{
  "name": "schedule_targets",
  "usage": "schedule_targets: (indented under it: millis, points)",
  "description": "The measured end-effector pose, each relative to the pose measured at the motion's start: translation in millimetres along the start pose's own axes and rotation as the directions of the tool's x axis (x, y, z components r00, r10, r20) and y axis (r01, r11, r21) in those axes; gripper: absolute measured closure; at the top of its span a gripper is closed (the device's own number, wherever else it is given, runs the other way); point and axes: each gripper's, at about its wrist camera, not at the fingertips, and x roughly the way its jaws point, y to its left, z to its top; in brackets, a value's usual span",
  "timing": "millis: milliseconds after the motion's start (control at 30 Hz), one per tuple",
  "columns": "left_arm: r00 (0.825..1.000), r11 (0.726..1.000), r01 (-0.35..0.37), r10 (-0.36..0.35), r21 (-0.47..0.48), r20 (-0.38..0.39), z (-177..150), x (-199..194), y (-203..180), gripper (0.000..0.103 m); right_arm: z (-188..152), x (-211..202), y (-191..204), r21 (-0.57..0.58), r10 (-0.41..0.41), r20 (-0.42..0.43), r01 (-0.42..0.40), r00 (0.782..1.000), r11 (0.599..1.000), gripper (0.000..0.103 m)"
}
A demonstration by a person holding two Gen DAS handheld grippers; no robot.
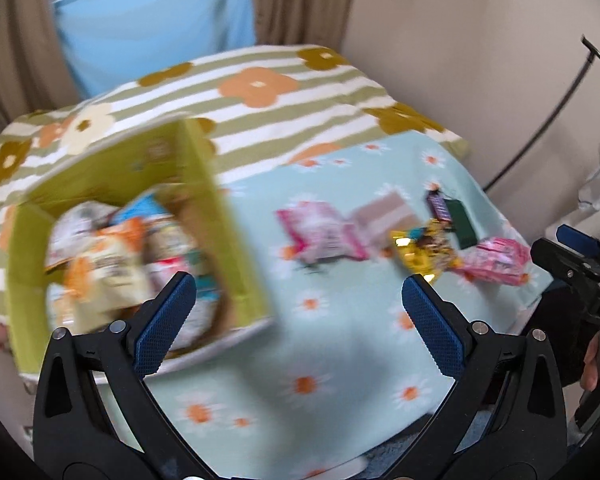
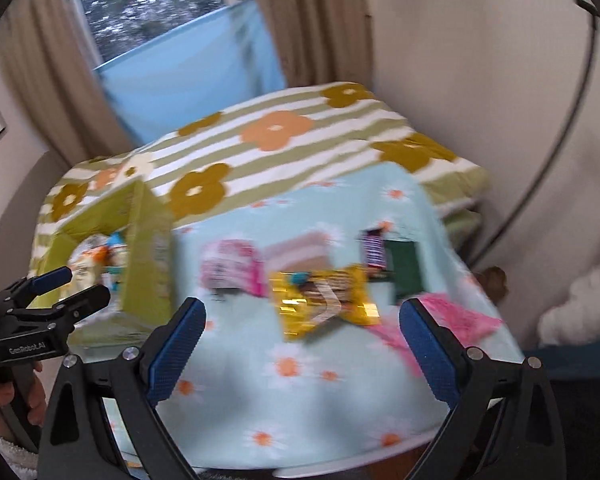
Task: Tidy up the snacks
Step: 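Move both tools back over the remaining snacks on the cloth, then grasp the gold Pillows bag with the left tool while the right tool grasps the pink striped bag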
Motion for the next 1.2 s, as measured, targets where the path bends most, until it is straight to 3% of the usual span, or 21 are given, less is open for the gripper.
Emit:
schedule_targets:
  millis: [267,400,467,667,833,967,1067,1200]
  points:
    - [0.997,0.986,0.044,-0.033,0.16,-0.071,12.4,54.0,-106.7,0.001,-7.0,12.8,-81.0,0.092,-0.042,-0.086,0.05,0.995,0.995,0.006]
    - [0.99,0.968,0.049,-0.015,0.246,-0.139,10.4,83.0,-139.2,0.001,-13.2,27.6,-118.2,0.173,0.005,-0.139,0.02,0.99,0.985,0.006]
    - [0.988,0.947,0.032,0.019,0.321,-0.152,8.3,95.7,-154.1,0.001,-19.3,35.1,-130.2,0.218,0.037,-0.16,-0.001,0.986,0.976,0.006]
    - [0.979,0.835,0.011,0.102,0.55,-0.175,1.4,126.4,-183.0,0.001,-40.9,51.8,-146.1,0.357,0.095,-0.185,-0.023,0.978,0.934,0.006]
    - [0.979,0.737,0.046,0.1,0.675,-0.176,3.4,151.5,-193.4,0.002,-49.4,63.3,-150.1,0.455,0.097,-0.186,-0.002,0.978,0.891,0.006]
    - [0.979,0.678,0.084,0.08,0.73,-0.187,4.2,169.7,-198.6,0.008,-50.2,74.5,-147.8,0.477,0.082,-0.203,0.025,0.976,0.878,0.006]
    - [0.974,0.658,0.12,0.067,0.744,-0.216,3.4,181.8,-201.7,0.018,-52.5,83.3,-149.3,0.516,0.081,-0.204,0.037,0.976,0.856,0.006]
    - [0.97,0.621,0.165,0.038,0.766,-0.239,0.8,189.1,-204.5,0.025,-53.4,93.2,-151.0,0.553,0.082,-0.209,0.049,0.975,0.832,0.006]
